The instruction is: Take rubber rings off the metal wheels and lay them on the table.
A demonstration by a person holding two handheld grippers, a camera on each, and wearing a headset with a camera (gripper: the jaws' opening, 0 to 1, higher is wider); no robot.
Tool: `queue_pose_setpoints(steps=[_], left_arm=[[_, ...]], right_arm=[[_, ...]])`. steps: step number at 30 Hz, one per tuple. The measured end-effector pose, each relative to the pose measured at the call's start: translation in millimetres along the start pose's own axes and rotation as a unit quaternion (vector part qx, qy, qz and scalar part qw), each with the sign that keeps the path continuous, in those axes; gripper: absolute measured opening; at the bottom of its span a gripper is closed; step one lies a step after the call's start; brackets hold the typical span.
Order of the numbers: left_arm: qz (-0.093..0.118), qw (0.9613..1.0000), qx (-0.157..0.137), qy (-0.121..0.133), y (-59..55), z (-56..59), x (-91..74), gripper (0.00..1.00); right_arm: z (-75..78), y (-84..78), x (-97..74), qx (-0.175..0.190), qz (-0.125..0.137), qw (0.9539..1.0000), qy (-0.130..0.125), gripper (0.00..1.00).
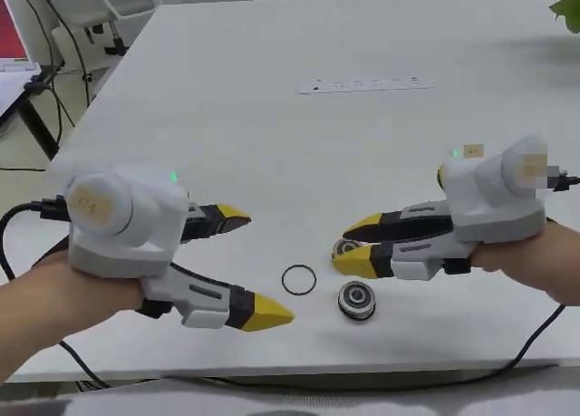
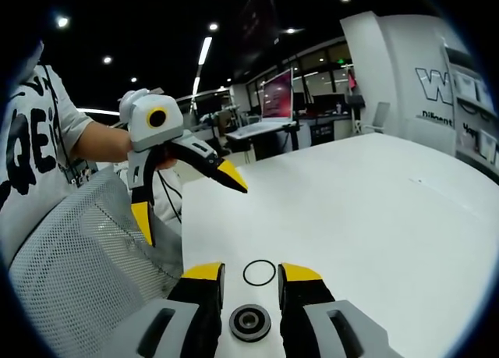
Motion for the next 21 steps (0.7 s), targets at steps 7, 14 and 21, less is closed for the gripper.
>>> queue_pose_setpoints(steps=[7, 14, 21], left_arm=[[0.002, 0.9999, 0.006, -0.01, 7.3, -1.6, 10.8, 0.74], [-0.002, 0.9997, 0.011, -0.023, 10.8, 1.0, 21.3, 0.71], [-0.009, 0.9992, 0.02, -0.034, 11.1, 2.6, 31.4, 0.66]], right_arm=[[-1.9, -1.7, -9.4, 0.002, -0.003, 1.0, 0.005, 0.26], [-0.6, -7.7, -16.0, 0.003, -0.011, 0.9999, 0.002, 0.28], [0.5, -18.4, -18.0, -0.011, -0.035, 0.9993, 0.002, 0.3]])
Point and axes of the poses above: the centre of the closed fingertips' face, and the gripper's own axes: x roughly forward along the fingers, z roughly to its right, y roughly out of its top, the point moved 7 cm from there along -x, roughly backward along the fingers, and after that the axes turned 1 degree about x, right-handed, at the moved point
